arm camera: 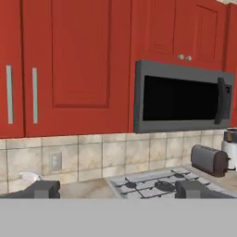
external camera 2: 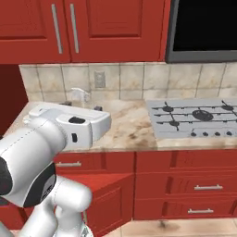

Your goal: Grab the spray bottle from the cabinet, then place it next to the cutting board for sanitizing. Then grab the dish brush from the countertop next to the sink and place it next to the cutting board.

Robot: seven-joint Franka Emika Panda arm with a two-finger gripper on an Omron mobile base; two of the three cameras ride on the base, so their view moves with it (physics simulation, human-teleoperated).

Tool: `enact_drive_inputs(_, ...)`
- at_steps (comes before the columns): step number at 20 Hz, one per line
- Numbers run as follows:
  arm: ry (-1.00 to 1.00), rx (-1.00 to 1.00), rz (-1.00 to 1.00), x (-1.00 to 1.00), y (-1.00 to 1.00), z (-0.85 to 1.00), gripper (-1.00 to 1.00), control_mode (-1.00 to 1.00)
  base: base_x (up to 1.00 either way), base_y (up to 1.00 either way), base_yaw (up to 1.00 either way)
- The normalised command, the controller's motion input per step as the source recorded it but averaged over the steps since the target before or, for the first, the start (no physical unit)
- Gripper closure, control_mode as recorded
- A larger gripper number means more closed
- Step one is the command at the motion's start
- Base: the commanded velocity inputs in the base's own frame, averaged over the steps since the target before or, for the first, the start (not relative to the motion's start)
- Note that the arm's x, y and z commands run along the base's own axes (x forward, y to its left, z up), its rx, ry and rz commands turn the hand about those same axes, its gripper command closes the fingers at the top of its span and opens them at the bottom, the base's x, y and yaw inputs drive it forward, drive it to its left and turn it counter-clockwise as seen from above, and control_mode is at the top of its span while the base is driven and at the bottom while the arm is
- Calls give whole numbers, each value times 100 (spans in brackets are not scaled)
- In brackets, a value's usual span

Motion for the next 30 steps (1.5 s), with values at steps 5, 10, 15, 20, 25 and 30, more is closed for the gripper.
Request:
enact_drive_inputs(5,0,0,0,0,0,0,-100,100,-21,-95,-61)
enact_drive_inputs(10,0,0,0,0,0,0,-100,100,16,-86,-73)
enact_drive_inputs(15,0,0,0,0,0,0,-100,100,14,-53,-83)
enact_drive_inputs(20,0,0,0,0,0,0,-100,100,3,-6,-97)
enact_drive_inputs(25,0,0,0,0,0,0,-100,100,59,22,-44)
enact_drive_inputs(30,0,0,0,0,0,0,-100,100,54,0,-60)
